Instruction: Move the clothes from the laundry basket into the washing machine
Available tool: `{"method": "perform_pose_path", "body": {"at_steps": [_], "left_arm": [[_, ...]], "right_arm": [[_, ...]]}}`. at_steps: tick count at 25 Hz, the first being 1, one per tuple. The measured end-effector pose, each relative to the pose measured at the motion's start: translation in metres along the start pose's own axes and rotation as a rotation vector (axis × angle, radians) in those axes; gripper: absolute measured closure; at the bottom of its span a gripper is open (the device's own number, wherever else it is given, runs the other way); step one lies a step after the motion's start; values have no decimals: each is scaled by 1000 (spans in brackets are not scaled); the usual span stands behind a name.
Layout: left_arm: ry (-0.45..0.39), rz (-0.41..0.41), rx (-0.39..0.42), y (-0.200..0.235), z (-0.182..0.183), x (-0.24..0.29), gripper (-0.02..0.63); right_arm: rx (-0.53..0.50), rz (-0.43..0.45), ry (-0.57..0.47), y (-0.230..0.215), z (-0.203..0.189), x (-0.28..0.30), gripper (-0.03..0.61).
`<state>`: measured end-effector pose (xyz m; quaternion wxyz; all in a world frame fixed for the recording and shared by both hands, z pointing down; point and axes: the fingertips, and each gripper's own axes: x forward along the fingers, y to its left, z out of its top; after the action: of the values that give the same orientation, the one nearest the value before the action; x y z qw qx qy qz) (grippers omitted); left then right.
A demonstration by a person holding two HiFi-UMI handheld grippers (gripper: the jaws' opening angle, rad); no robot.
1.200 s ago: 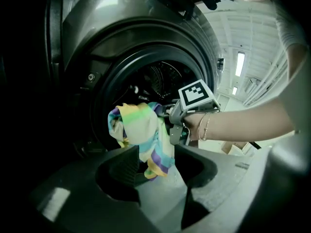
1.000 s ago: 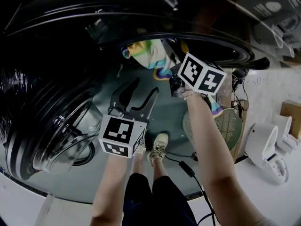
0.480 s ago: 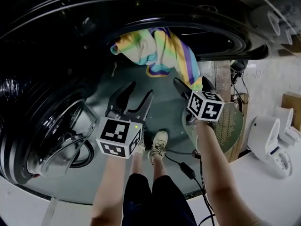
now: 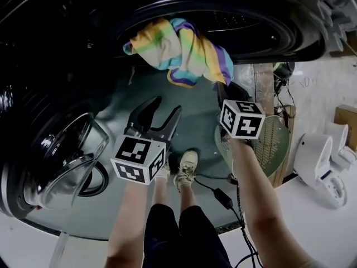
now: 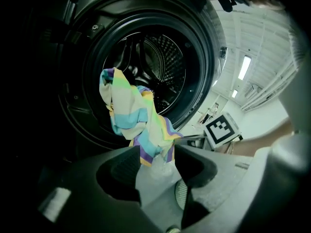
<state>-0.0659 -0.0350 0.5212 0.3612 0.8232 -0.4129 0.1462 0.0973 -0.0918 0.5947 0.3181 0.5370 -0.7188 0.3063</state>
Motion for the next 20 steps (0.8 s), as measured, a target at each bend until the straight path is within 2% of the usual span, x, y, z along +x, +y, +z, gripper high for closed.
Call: {"method": "perform_pose_path", "body": {"at_steps": [8, 16, 18, 20], "left_arm": [[-16, 1, 6, -1, 16, -11, 391], [-47, 24, -4, 6, 29, -20, 391], [-51, 24, -14, 7, 29, -20, 391], [-46, 19, -29, 6, 25, -19, 391]], "right_arm": [[59, 116, -331, 61, 100, -28, 526], [129, 235, -551, 97, 198, -30, 526], [133, 272, -582, 106, 215, -26, 526], [143, 302, -537, 113, 211, -9, 495]]}}
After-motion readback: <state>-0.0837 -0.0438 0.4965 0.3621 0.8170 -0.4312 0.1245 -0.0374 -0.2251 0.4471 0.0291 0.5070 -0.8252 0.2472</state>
